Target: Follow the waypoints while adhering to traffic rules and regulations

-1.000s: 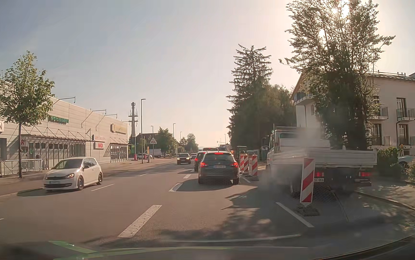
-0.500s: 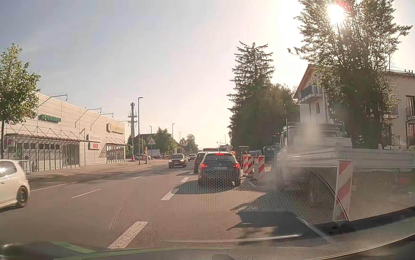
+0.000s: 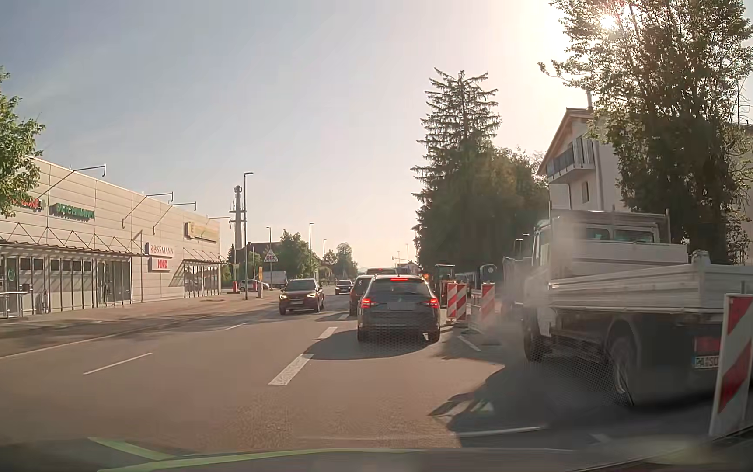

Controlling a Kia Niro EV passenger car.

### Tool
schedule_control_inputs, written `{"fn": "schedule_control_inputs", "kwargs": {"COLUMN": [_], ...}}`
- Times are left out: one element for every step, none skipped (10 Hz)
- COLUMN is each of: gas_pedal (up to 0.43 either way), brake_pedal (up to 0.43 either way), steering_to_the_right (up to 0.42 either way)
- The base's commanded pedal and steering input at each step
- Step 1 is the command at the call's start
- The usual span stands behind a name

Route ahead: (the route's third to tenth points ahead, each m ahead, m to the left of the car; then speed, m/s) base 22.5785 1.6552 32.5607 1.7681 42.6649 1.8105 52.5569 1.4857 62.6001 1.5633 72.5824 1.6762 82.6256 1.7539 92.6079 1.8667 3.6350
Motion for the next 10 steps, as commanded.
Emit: {"fn": "schedule_control_inputs", "kwargs": {"gas_pedal": [0.000,0.000,0.000,0.000,0.000,0.000,0.000,0.000,0.000,0.000], "brake_pedal": [0.061,0.085,0.091,0.098,0.104,0.110,0.122,0.146,0.159,0.165], "steering_to_the_right": [0.011,0.013,0.012,0.012,0.012,0.012,0.012,0.012,0.012,0.011]}}
